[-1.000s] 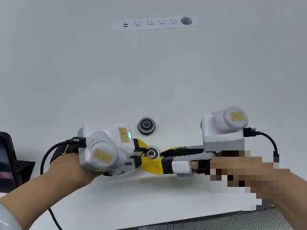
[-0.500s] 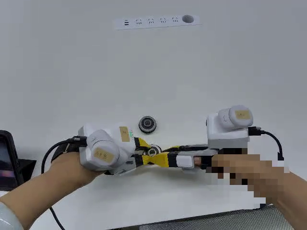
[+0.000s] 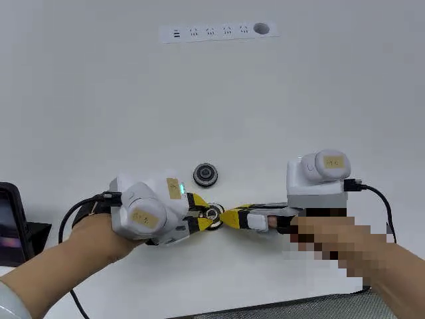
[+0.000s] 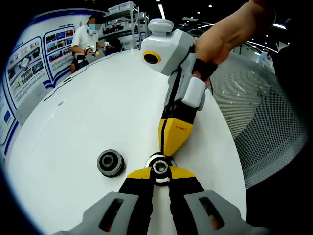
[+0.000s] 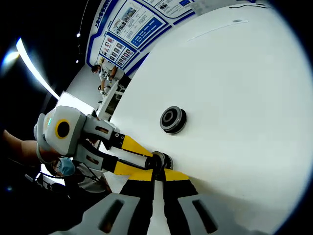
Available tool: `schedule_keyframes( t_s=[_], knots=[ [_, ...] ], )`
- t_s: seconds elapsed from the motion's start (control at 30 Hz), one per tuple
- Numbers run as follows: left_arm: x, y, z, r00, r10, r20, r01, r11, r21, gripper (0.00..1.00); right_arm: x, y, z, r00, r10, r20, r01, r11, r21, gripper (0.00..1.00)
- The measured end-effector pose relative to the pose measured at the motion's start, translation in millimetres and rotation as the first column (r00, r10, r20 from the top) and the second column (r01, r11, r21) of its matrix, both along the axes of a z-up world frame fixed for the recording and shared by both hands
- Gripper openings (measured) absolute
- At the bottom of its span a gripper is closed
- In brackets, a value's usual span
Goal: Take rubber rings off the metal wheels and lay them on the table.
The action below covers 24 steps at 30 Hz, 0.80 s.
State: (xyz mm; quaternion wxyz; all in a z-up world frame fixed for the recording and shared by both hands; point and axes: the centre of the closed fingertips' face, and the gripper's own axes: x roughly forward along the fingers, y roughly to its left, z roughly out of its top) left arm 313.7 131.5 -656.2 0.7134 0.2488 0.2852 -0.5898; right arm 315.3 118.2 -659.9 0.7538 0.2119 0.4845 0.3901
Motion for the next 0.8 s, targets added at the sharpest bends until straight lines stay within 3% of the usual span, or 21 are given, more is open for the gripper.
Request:
schedule_keyframes(
  t_s=[0.13,0.8],
  knots=[
    [-0.1,-0.2,0.2,1.0,0.0,0.0,0.0,1.0,0.001,0.11,1.3,-2.3,-2.9,1.0,-0.008,-0.001,0.008,1.0,-0.016,0.03],
    [0.3,-0.3,-0.4,1.0,-0.002,0.003,0.002,1.0,0.004,0.11,1.3,1.3,1.2,1.0,-0.019,0.019,0.019,1.0,-0.007,0.02]
  ],
)
